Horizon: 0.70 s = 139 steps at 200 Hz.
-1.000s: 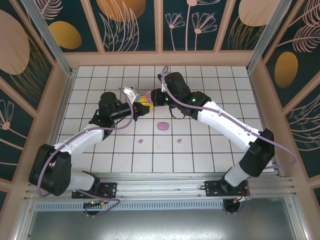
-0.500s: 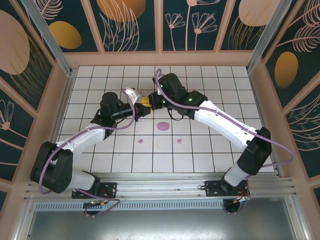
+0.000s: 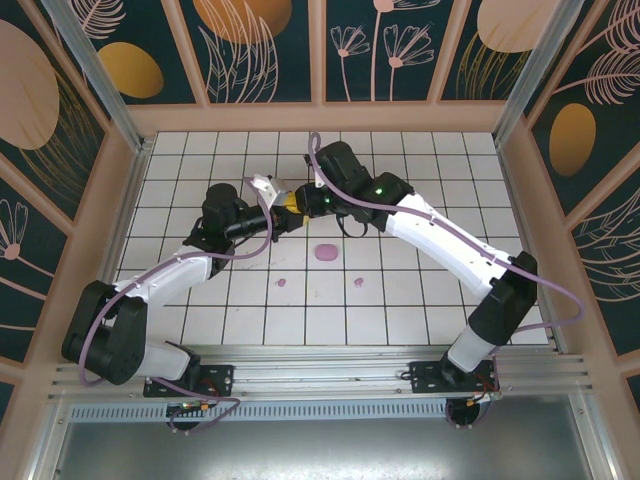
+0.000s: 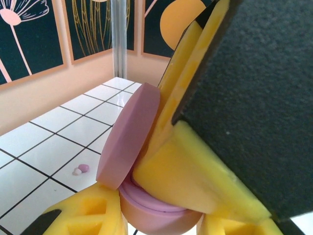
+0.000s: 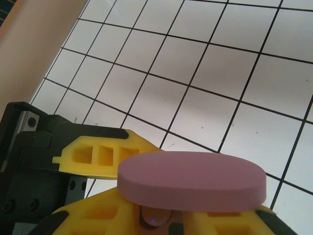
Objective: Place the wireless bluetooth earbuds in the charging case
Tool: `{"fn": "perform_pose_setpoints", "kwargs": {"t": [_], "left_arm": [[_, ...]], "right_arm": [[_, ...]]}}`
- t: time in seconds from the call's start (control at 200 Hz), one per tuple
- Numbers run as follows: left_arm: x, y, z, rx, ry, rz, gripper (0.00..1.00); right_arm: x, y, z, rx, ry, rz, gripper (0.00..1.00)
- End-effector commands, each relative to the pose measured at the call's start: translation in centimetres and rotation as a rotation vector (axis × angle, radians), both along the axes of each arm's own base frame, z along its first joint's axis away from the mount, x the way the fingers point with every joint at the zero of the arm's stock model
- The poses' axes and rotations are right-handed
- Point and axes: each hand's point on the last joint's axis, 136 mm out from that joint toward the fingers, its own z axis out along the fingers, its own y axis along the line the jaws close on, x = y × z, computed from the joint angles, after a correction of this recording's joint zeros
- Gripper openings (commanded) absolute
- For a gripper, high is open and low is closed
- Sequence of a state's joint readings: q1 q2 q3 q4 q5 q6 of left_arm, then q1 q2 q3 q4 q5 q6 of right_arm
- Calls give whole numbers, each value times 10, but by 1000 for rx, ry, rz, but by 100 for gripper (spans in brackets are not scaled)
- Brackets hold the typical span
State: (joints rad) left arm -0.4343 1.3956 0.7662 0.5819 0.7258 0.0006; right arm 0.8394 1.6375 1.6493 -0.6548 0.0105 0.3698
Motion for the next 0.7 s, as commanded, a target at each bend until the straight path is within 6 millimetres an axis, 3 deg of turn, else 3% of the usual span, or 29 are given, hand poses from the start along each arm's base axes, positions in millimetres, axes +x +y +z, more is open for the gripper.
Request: {"fn": "perform_pose_setpoints", "kwargs": {"t": [0.0,0.345,0.691], "left_arm": [[2,-2,29,-33,-117,-15,0],[2,-3,21,-21,-96,-20,0],[-3,-3,11,-27,-63,-32,0]], "right_arm": [[2,-10,1,-20,34,-57,29],[4,-14,31,142,45,-59,35],[22,-41,18,229,66,-129,33]]}}
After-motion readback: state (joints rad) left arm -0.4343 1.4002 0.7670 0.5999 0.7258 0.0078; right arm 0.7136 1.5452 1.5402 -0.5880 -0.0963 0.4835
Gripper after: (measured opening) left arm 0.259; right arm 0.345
